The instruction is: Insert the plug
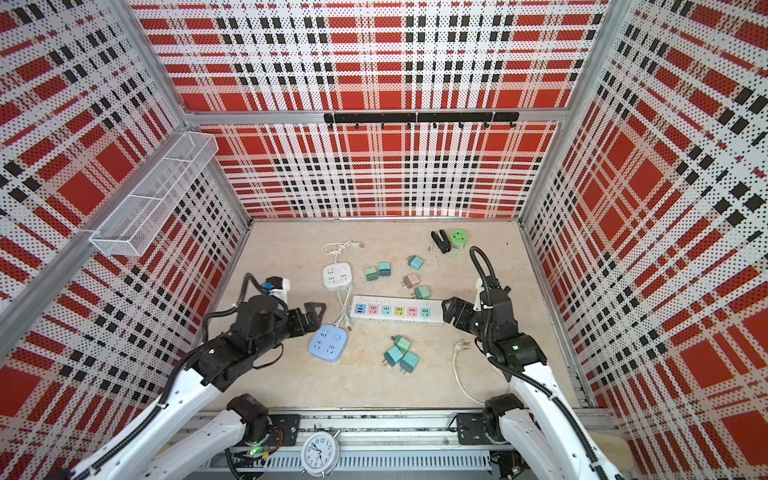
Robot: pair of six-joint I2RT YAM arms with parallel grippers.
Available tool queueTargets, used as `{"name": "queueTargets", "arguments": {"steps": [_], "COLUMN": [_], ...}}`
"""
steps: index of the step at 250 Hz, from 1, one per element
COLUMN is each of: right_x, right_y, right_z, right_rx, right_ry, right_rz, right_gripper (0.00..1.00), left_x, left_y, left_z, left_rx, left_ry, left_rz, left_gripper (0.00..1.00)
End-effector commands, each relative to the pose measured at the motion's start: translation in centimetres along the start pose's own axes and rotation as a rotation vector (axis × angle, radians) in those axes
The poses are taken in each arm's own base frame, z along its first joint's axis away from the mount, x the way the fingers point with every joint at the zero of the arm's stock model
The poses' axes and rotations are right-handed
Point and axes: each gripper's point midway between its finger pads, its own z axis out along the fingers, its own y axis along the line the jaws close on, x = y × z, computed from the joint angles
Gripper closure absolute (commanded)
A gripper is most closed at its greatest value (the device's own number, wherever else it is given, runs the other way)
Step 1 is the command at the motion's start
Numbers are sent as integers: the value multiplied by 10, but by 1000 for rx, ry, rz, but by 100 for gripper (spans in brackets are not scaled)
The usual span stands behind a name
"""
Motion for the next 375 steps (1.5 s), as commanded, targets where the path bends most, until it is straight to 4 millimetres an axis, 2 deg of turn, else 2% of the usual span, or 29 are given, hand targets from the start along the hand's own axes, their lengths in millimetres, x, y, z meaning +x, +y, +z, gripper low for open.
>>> {"name": "queueTargets", "arguments": {"steps": [1, 41, 87, 129, 172, 289, 375], "right_x": [2, 2, 12, 14, 16, 26, 27], "right_y": [4, 1, -8, -18, -20, -27, -27], "right_z": [14, 34, 61, 71, 80, 104, 115], "right_rx": [-16, -12, 15, 63, 72, 85, 86], "right_ry": [36, 38, 100, 109, 126, 171, 185], "right_rz": [11, 28, 57, 50, 47, 46, 34], "right_gripper": [8, 8, 19, 20, 21, 24, 24], "left_x": [-20, -15, -3, 13, 31, 52, 57], "left_y": [-20, -40, -52, -61, -61, -49, -41], "left_z": [10, 41, 79, 112, 141, 179, 189], "left_rx": [-42, -35, -30, -43, -82, -179, -252], "left_ry": [-58, 1, 76, 147, 223, 307, 320], "left_rz": [21, 56, 64, 90, 117, 162, 192], "left_gripper": [1, 1, 1, 1, 1, 1, 1]}}
